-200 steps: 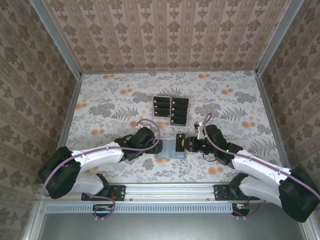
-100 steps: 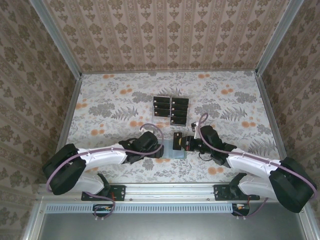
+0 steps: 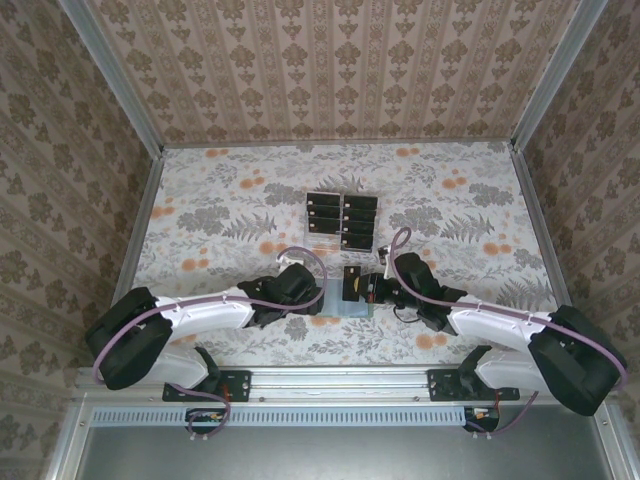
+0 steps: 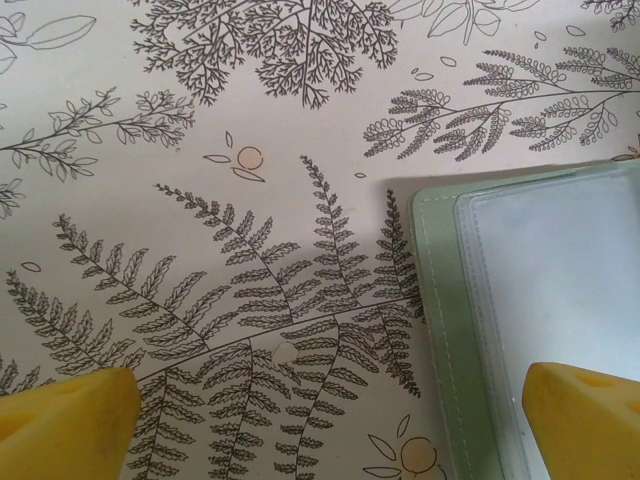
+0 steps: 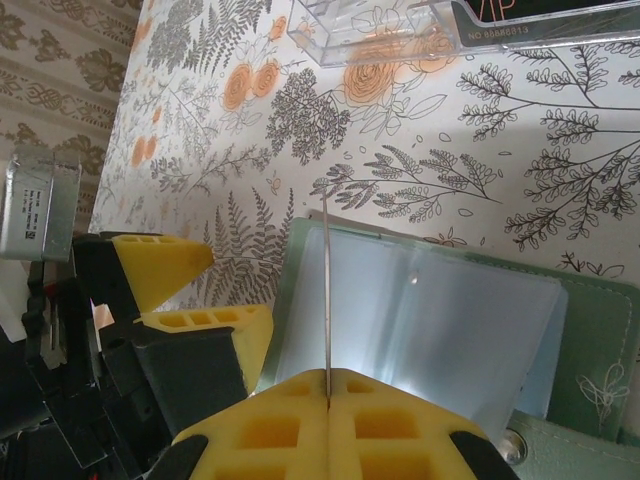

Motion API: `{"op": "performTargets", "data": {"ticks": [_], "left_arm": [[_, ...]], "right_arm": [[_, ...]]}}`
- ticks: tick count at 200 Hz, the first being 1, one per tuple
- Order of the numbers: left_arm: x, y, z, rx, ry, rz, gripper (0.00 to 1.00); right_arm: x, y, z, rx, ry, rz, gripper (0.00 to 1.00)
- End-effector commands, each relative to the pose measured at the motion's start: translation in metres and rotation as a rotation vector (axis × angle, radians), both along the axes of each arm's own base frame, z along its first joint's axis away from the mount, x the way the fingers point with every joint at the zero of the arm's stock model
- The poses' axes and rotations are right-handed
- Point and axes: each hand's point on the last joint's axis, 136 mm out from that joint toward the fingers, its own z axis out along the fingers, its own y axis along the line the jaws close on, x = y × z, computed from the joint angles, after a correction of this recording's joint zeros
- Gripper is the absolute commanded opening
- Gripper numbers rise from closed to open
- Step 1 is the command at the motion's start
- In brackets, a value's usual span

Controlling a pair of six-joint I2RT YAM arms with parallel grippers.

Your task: Put the credit cards into the card holder

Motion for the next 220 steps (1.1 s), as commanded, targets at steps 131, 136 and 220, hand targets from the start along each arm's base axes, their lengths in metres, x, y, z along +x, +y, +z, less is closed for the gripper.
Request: {"op": "performTargets", "data": {"ticks": [131, 136, 220], "left_arm": [[-0.001, 0.013, -0.022, 0.096, 0.017, 0.029, 1.00], [-0.002, 0.014, -0.024, 0.100, 0.022, 0.032, 1.00], [-0.007, 0.024, -0.035, 0.126, 0.046, 0.066, 1.00]], "right_arm": [[0.002, -0.004, -0.011, 0.001, 0.001, -0.037, 0.00], [0.002, -0.003, -0.011, 0.004, 0.002, -0.035, 0.00], [0.004, 0.002, -0.015, 0.030, -0.010, -0.050, 0.00]]}}
